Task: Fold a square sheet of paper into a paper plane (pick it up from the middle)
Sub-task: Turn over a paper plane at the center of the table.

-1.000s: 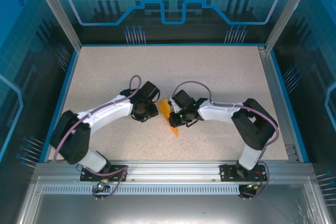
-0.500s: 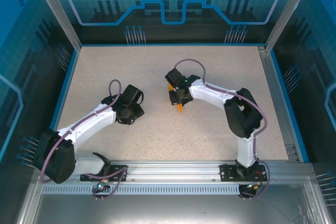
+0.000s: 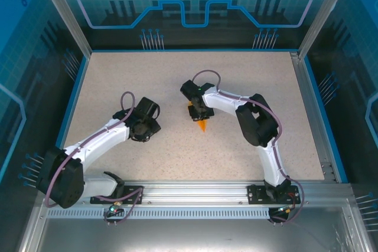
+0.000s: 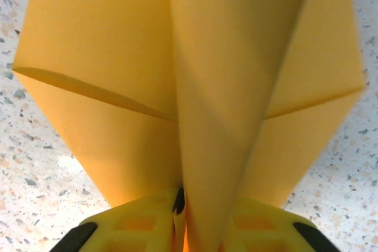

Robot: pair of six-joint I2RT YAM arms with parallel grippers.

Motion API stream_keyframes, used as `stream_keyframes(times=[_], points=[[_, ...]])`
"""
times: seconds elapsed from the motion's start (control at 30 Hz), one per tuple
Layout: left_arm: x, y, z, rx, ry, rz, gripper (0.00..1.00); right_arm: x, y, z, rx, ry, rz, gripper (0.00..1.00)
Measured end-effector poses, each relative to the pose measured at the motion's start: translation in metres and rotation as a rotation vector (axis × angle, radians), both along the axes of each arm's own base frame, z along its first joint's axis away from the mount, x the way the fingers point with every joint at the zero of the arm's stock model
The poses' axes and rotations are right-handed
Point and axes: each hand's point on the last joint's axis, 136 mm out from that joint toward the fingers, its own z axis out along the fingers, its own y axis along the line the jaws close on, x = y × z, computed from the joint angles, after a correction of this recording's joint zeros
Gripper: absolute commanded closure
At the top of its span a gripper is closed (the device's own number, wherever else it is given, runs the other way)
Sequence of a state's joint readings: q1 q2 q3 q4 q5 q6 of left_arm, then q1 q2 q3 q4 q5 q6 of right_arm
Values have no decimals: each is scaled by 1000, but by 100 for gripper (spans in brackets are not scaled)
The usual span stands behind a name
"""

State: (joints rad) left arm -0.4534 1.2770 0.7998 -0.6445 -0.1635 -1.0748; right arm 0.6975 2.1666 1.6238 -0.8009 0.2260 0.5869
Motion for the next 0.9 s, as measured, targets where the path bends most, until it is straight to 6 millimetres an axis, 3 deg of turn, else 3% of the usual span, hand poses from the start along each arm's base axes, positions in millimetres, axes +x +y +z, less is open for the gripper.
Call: stream_keyframes(times=[0.27, 0.4, 0.47, 0.77, 0.9], points=[[3, -3, -3, -7, 1, -3, 57, 0, 2, -3, 5, 26, -32, 66], [3, -3, -6, -8, 13, -4, 58, 1, 2, -4, 5, 35, -77, 64], [3, -3, -7, -7, 16, -4, 58, 1, 3, -3, 4, 34, -97, 69], [2, -4, -7, -9, 18, -11, 57, 1, -1, 4, -27, 23, -117, 49], [4, -5, -5, -6, 11, -28, 56, 1, -1, 22, -14, 5, -100, 43]])
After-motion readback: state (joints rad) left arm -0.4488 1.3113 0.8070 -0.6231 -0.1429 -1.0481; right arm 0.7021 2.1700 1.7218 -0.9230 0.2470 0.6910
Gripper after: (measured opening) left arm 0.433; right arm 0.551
